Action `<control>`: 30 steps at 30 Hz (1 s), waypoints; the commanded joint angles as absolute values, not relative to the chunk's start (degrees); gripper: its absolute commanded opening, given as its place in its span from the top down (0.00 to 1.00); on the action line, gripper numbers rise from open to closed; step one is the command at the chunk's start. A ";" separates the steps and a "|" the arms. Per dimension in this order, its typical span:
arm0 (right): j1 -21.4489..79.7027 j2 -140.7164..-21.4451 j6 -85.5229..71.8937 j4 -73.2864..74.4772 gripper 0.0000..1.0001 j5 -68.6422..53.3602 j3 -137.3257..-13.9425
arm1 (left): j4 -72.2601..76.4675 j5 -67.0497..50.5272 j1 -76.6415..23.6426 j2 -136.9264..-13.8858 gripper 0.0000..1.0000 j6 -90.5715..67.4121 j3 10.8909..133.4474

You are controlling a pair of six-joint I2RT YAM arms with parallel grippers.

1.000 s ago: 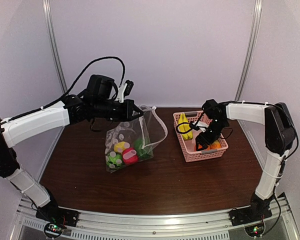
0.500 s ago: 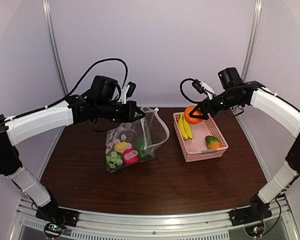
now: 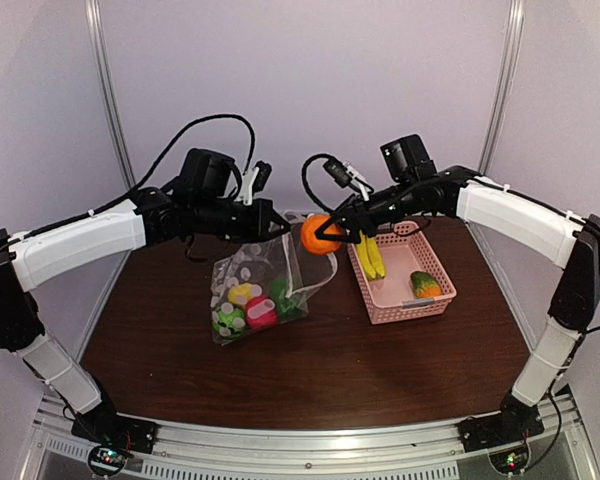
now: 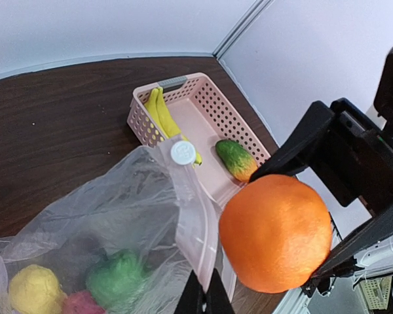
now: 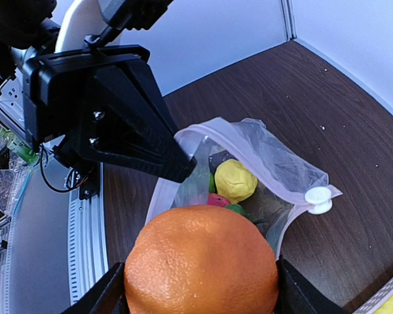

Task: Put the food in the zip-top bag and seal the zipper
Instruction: Place the fake fruit in the zipper food storage bag.

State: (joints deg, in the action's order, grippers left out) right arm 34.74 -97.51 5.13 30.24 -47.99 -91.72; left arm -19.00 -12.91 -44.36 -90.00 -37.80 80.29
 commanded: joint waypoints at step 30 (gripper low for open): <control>36.58 -97.73 3.49 35.28 0.08 -32.70 -101.91 | -13.93 -13.42 -44.38 -85.72 1.00 -40.25 80.16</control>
